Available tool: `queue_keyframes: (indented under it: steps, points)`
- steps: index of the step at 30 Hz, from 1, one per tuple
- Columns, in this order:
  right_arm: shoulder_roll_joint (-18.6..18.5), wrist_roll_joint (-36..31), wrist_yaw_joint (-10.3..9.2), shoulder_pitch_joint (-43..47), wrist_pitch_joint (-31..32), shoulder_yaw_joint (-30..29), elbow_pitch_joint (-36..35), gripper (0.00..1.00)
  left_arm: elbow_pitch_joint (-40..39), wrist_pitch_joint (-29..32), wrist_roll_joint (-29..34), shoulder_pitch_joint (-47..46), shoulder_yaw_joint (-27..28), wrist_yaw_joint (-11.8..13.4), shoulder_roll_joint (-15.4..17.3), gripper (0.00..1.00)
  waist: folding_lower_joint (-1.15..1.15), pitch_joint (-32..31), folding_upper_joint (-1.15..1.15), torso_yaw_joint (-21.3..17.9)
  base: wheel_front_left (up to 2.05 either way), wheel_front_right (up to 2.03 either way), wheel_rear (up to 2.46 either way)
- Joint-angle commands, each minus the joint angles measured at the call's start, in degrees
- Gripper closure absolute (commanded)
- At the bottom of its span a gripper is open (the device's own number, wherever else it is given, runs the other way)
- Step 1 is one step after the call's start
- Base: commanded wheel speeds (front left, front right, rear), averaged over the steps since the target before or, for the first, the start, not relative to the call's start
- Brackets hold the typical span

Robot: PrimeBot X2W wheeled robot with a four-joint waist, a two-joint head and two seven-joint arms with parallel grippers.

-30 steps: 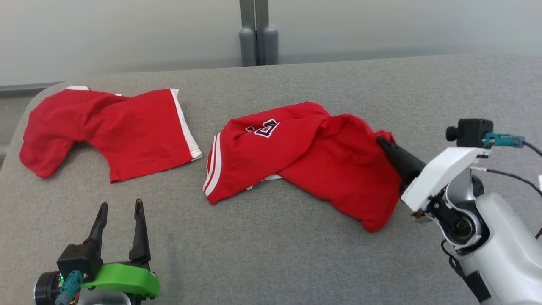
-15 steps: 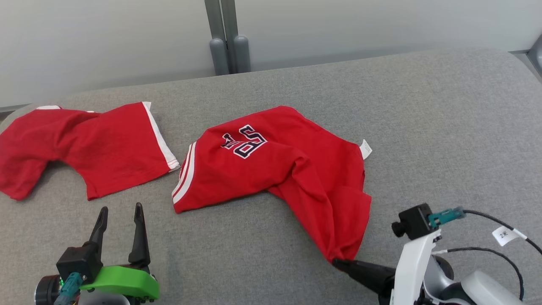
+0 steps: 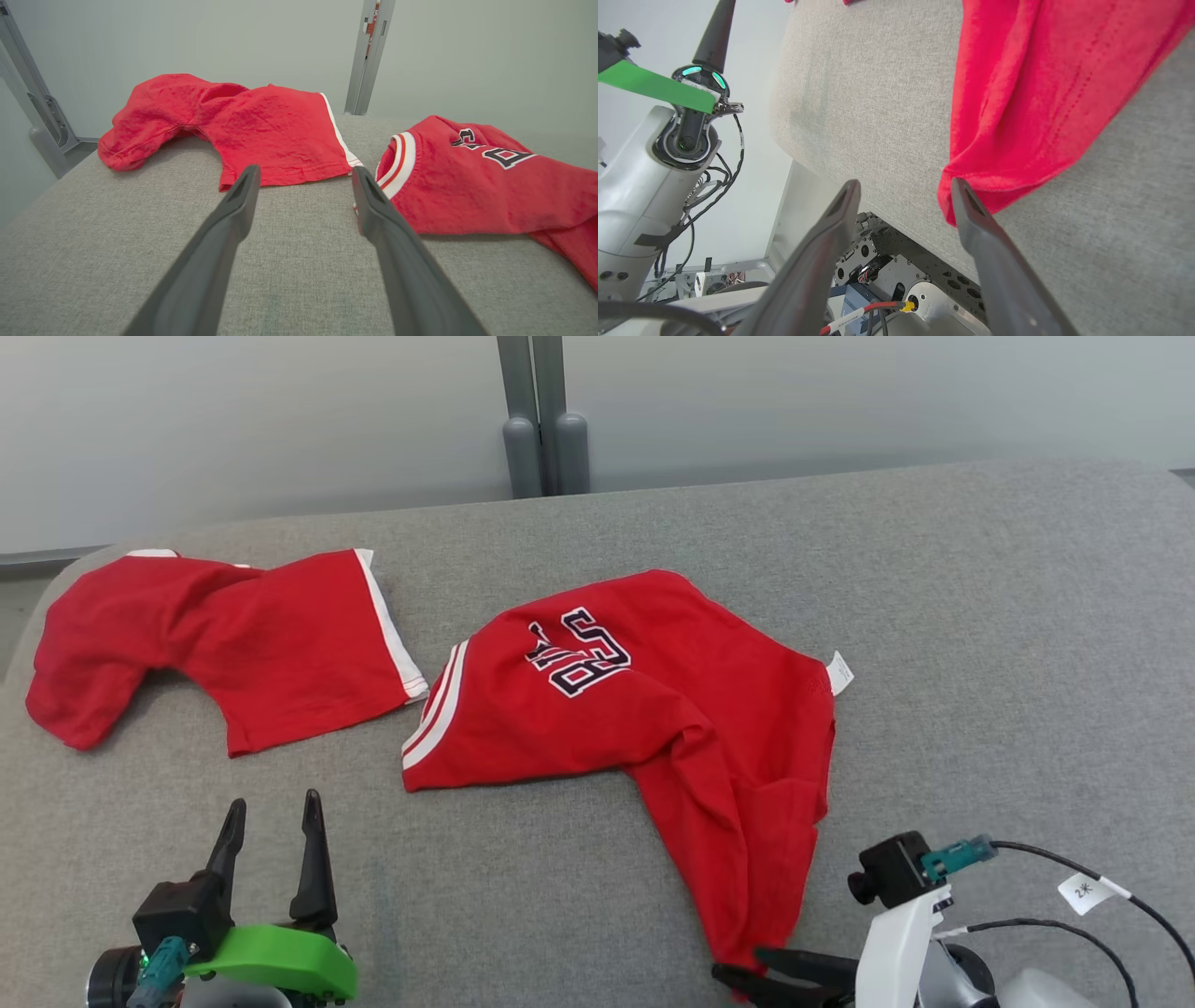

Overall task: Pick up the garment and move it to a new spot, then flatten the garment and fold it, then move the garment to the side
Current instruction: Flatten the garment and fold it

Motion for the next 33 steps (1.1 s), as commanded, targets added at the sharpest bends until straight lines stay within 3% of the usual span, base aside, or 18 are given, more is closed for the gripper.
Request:
queue_keyframes:
  steps: [1, 8, 15, 20, 33]
  points:
    - [-0.7, 0.6, 0.05, 0.3, -0.3, -0.9, -0.4, 0.0, 0.1, -0.2, -0.5, 0.0, 0.2, -0.2, -0.1, 0.0, 0.0, -0.4, 0.0, 0.3, 0.0, 0.0, 0.0]
    - [-2.6, 2.1, 0.04, 0.4, -6.6, -10.1, -6.1, 0.0, 0.4, -0.2, -0.4, 0.7, 0.6, -0.1, -0.1, 0.0, 0.0, -1.3, 0.0, 0.3, 0.0, 0.0, 0.0]
    - [-1.5, -2.9, 0.05, 1.7, -14.7, -18.8, -2.4, 0.0, 0.2, -0.2, -0.4, 0.2, -0.2, -0.3, -0.1, 0.0, 0.0, -1.3, 0.0, 1.1, 0.0, 0.0, 0.0]
    - [1.3, -7.8, 0.04, 0.1, -16.8, -22.8, 4.6, 0.0, 0.2, -0.2, -0.3, -0.1, -0.3, -0.4, 0.2, 0.0, 0.0, -0.8, 0.0, 1.8, 0.0, 0.0, 0.0]
    - [10.2, -20.1, 0.04, -19.1, -9.9, -29.6, 29.1, 0.0, 0.4, -0.2, -0.9, -3.9, -2.5, -0.8, -0.4, 0.0, 0.0, 5.1, 0.0, 6.2, 0.0, 0.0, 0.0]
